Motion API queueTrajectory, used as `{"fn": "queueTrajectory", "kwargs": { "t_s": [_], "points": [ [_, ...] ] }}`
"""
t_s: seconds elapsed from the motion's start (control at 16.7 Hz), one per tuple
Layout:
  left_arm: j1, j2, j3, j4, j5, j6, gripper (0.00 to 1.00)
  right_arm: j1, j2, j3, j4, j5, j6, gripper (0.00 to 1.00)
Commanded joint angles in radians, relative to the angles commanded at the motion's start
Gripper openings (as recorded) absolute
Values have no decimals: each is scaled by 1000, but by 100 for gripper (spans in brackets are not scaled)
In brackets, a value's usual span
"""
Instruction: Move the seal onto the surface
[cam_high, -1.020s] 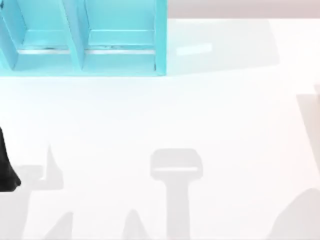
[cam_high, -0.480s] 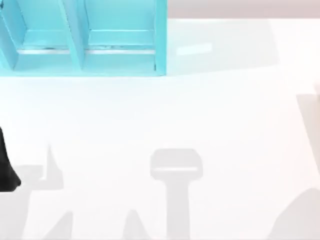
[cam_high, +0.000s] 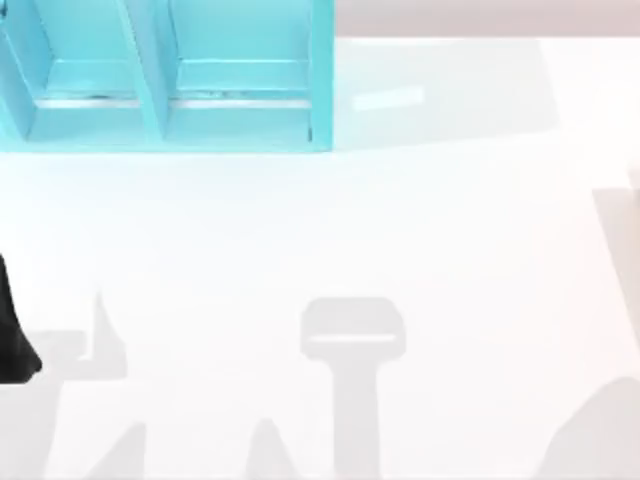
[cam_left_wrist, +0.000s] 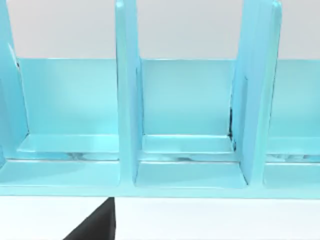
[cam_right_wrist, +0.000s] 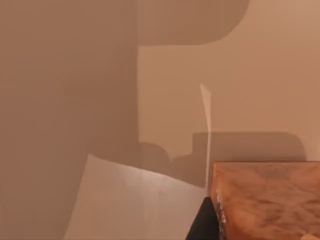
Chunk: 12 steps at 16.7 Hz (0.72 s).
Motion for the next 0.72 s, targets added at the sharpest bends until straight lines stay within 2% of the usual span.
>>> {"fn": "queueTrajectory", "kwargs": {
  "t_s": [0.3, 0.72],
  "points": [
    [0, 0, 0, 0, 0, 0, 100, 76, -81, 88, -127, -1, 101, 0],
    [0, 0, 0, 0, 0, 0, 100, 354, -216, 255, -437, -9, 363, 0]
  ]
}}
